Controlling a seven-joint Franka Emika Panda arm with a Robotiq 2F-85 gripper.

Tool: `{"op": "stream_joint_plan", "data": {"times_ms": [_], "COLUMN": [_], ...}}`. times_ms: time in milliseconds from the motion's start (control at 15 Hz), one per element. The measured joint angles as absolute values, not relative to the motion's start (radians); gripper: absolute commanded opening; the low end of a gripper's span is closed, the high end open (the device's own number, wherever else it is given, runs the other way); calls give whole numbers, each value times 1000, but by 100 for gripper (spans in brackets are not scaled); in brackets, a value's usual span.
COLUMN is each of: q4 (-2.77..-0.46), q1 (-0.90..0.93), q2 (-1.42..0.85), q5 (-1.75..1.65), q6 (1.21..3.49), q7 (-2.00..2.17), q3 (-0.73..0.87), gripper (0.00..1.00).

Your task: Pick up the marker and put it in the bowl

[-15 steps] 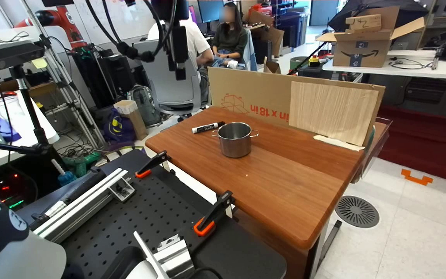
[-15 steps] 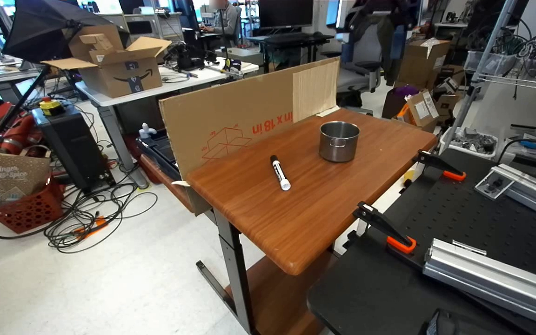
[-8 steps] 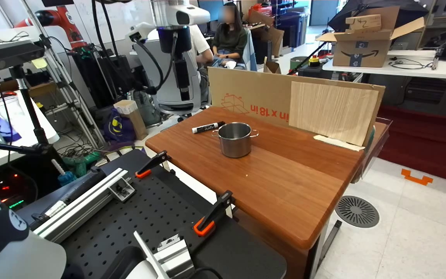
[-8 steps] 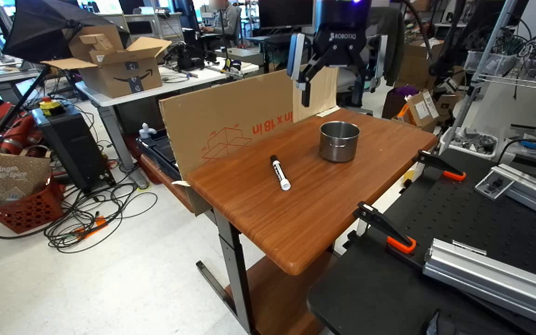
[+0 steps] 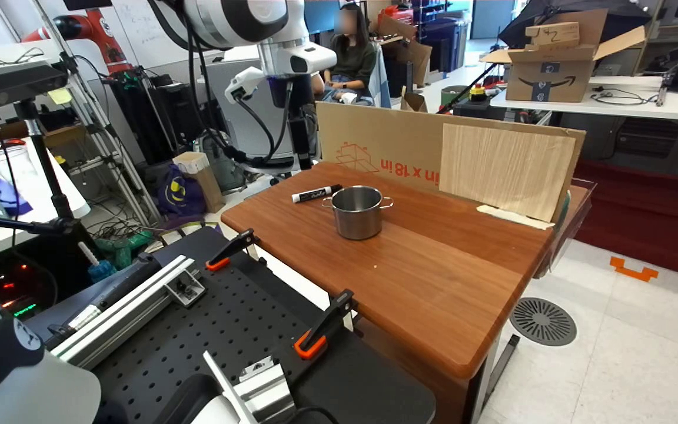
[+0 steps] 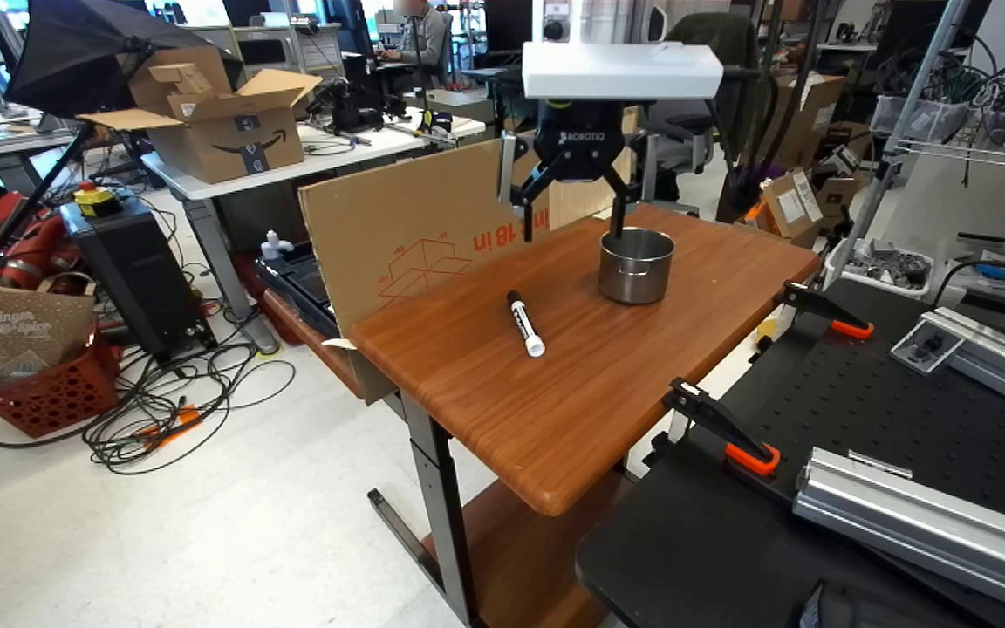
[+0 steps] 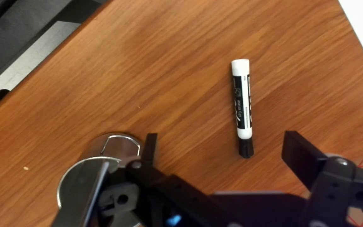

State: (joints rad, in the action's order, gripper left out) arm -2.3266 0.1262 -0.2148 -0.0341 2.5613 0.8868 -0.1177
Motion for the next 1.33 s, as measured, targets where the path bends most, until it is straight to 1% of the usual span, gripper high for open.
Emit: {"op": "stream_joint_plan", "data": {"times_ms": [667, 1067, 1133, 1200, 1333], "q4": [-2115, -2036, -2025, -2015, -1996], "q1": [278, 315, 320, 324, 330], "q2": [-478, -570, -584, -599, -627], "q5": [-107, -107, -107, -107, -107], "q6": [2572, 2570, 2570, 2569, 2569], "q7": [1070, 1085, 1086, 1087, 1088], "q3": [-5, 38, 43, 47, 51], "gripper": [100, 100, 91, 74, 58]}}
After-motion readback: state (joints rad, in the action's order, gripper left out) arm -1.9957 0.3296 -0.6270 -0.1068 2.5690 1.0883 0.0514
